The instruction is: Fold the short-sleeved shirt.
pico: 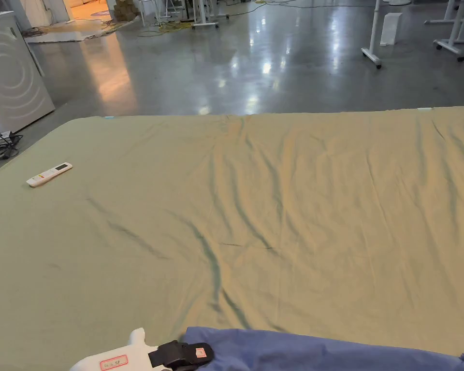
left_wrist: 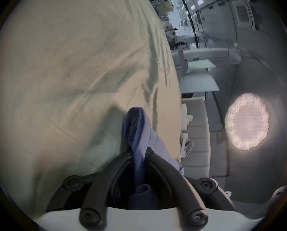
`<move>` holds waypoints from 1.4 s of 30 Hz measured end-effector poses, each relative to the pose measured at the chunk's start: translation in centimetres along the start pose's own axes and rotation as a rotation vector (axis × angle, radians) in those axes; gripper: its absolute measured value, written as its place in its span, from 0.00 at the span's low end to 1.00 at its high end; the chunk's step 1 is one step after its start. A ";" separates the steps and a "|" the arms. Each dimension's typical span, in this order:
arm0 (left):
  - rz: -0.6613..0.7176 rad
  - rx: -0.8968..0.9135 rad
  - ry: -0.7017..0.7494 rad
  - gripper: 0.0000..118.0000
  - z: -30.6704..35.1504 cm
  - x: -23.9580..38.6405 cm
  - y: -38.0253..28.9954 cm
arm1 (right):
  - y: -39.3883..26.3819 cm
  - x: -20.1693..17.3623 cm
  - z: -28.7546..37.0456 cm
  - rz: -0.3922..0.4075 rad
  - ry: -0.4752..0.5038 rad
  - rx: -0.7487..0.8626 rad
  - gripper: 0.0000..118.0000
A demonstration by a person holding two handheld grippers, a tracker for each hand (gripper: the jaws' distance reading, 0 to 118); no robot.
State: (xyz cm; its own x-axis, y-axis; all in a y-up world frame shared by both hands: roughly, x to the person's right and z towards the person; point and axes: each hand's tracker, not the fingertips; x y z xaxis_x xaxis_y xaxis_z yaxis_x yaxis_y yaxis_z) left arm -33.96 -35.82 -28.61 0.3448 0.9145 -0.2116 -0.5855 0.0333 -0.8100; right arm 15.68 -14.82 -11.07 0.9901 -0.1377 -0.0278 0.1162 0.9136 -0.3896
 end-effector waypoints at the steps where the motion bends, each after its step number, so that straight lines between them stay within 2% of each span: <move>1: 0.013 0.035 -0.001 0.07 0.3 0.1 -0.2 | 0.0 0.0 0.0 -0.003 -0.005 -0.005 0.00; 2: 0.005 0.035 -0.026 0.07 0.5 0.1 -0.3 | -0.1 0.1 0.0 -0.005 -0.010 -0.008 0.00; 4: -0.092 0.096 0.027 0.07 1.2 0.3 0.1 | -0.1 0.3 -0.1 -0.013 -0.010 -0.017 0.00; 6: -0.040 0.098 -0.027 0.07 2.3 -0.5 1.6 | -0.1 0.3 -0.2 -0.014 -0.011 -0.027 0.00; 9: -0.059 0.145 -0.004 0.07 5.1 1.0 2.2 | -0.3 0.1 -0.7 0.002 -0.009 -0.046 0.00; 14: -0.183 0.247 0.188 0.07 11.7 3.1 5.1 | -0.8 -0.3 -1.2 0.033 0.008 -0.057 0.00; 17: -0.223 0.287 0.243 0.07 12.5 5.9 4.6 | -1.3 -0.4 -1.4 0.030 0.033 -0.059 0.00; 23: -0.367 0.101 0.110 0.07 3.5 9.9 -1.2 | -1.7 -0.7 -0.5 0.006 0.068 -0.052 0.00; 29: -0.533 -0.102 0.163 0.07 -9.4 11.0 -7.0 | -1.8 -0.2 1.7 0.042 0.025 -0.048 0.00; 30: -0.523 -0.133 0.166 0.10 -10.8 10.9 -7.6 | -1.9 0.1 1.9 0.039 0.017 -0.052 0.00; 32: -0.535 -0.136 0.271 0.24 -13.1 10.5 -8.4 | -2.4 0.8 2.1 0.024 -0.007 -0.060 0.00; 33: -0.534 -0.113 0.302 0.40 -13.2 10.7 -8.6 | -2.5 1.1 2.1 0.017 -0.014 -0.066 0.00; 34: -0.545 -0.107 0.266 0.58 -12.7 11.2 -8.5 | -2.7 1.4 2.1 0.012 -0.022 -0.070 0.00; 35: -0.569 -0.086 0.220 0.58 -11.9 11.9 -8.3 | -3.0 1.6 2.2 0.005 -0.030 -0.068 0.00; 38: -0.620 0.033 0.149 0.80 -8.1 14.3 -7.7 | -3.4 2.4 1.9 -0.067 -0.024 -0.053 0.00; 40: -0.618 0.106 0.124 0.80 -6.1 14.9 -7.0 | -3.6 2.9 1.6 -0.134 0.007 -0.050 0.00; 42: -0.615 0.106 0.148 0.80 -5.5 14.7 -6.9 | -3.9 3.1 1.3 -0.164 0.016 -0.046 0.00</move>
State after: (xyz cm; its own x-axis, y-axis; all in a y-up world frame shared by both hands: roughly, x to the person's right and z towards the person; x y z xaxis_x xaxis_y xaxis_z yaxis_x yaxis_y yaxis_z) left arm -20.83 -24.81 -29.10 0.7341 0.6505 0.1949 -0.3154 0.5808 -0.7505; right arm 18.44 -18.30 -8.44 0.9567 -0.2899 0.0256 0.2722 0.8600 -0.4316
